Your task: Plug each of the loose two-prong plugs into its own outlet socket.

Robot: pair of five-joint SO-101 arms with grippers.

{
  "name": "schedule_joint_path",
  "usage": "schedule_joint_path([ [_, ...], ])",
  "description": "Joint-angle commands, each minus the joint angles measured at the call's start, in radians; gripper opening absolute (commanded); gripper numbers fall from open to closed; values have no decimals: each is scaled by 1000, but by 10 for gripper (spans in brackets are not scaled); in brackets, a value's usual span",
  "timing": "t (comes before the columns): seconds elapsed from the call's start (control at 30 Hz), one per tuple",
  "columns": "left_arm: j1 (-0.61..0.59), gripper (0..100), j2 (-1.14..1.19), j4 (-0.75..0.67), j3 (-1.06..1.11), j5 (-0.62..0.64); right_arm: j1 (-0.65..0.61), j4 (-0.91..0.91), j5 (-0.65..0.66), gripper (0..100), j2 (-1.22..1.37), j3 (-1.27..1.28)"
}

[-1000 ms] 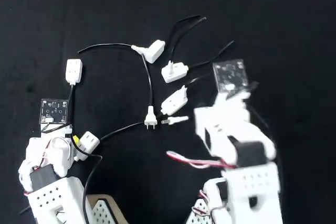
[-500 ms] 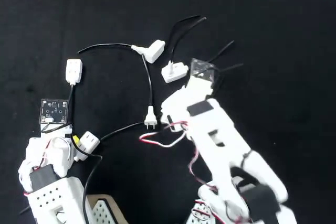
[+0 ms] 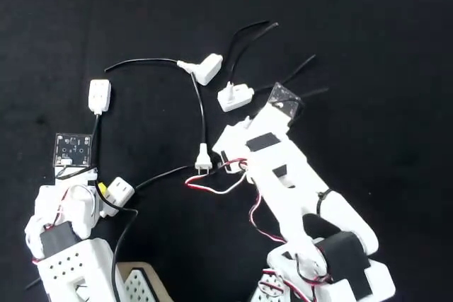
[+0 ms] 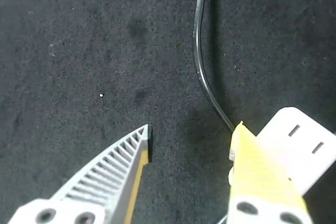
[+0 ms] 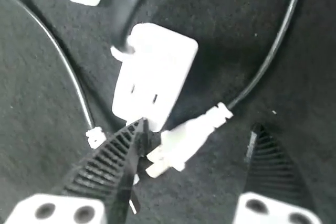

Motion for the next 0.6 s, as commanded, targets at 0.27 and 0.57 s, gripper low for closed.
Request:
schedule_joint_path([
  [0.27,2,249,-5,-15,-2,-9,-14,43,-2,289,-1,-31],
  [0.57,47,249,-5,-15,8,-28,-9,43,52,15,-1,-31],
])
